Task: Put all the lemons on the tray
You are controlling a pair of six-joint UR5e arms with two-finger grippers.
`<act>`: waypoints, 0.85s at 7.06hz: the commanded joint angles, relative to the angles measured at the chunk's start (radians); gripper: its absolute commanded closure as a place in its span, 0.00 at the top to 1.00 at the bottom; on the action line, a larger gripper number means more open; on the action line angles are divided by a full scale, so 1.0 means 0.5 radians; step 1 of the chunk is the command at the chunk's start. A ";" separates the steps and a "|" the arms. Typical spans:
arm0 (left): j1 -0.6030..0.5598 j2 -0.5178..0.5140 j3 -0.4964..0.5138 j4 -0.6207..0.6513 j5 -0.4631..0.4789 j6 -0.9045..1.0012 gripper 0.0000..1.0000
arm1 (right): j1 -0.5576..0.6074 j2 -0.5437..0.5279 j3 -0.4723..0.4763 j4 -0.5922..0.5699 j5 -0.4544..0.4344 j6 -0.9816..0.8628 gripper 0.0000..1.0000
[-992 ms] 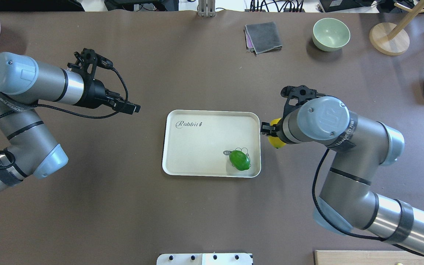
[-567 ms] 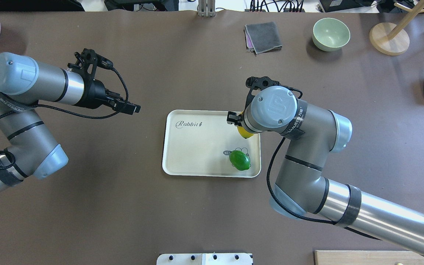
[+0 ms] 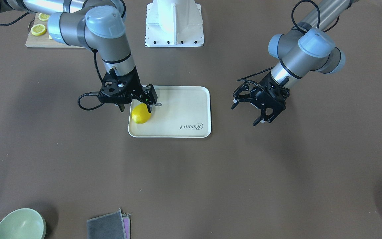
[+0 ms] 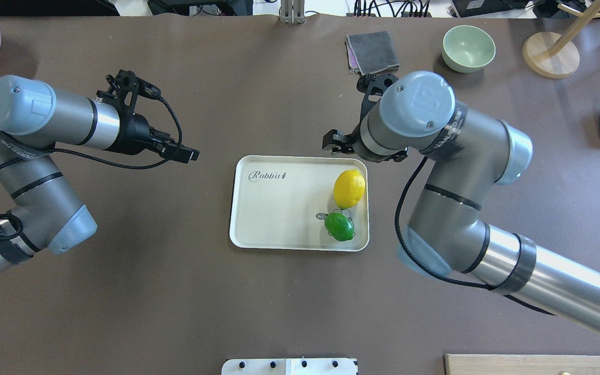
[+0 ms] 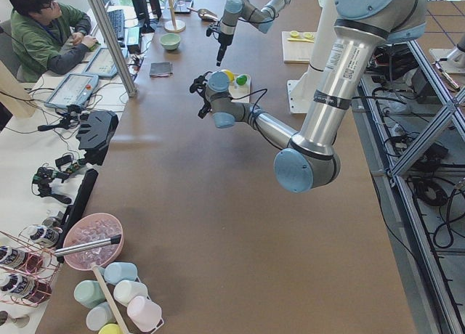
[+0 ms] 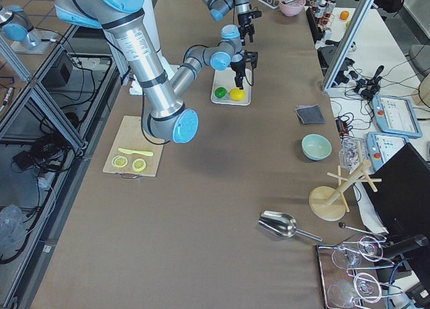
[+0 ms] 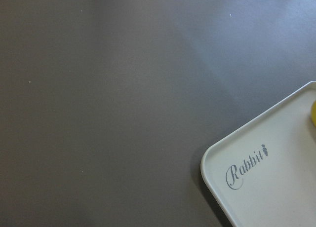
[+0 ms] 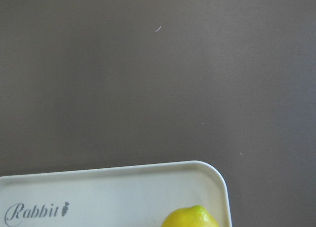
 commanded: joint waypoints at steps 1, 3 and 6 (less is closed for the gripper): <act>-0.002 0.000 0.001 0.006 0.000 0.003 0.99 | 0.336 -0.317 0.261 -0.145 0.424 -0.686 1.00; -0.008 0.027 0.004 0.149 -0.018 0.265 0.99 | 0.704 -0.729 0.351 -0.142 0.511 -1.521 1.00; -0.560 0.242 0.000 0.373 -0.396 0.882 0.99 | 1.443 -1.281 0.277 -0.133 1.045 -2.593 1.00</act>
